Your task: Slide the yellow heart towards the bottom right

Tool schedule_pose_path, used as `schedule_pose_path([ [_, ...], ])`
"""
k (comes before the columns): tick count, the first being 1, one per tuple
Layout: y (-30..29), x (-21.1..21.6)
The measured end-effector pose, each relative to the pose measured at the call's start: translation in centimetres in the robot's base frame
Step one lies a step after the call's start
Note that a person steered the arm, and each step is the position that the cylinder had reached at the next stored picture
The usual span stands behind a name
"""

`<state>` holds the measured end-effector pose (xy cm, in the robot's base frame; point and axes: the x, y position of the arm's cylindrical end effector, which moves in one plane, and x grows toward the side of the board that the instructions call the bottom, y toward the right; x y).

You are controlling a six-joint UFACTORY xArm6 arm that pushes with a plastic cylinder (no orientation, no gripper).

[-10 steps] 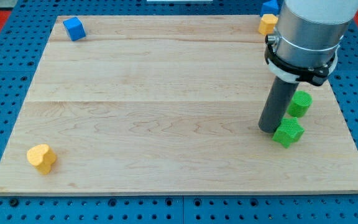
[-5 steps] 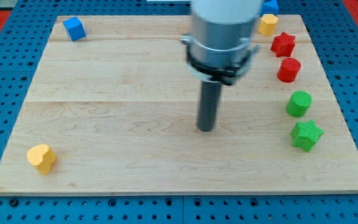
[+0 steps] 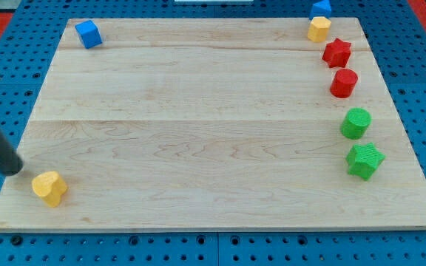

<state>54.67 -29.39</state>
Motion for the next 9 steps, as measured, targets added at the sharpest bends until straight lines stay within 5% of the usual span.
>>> schedule_pose_path([
  [2,4.2,3.2],
  [5,7.3,1.5],
  [9,19.1,0.8],
])
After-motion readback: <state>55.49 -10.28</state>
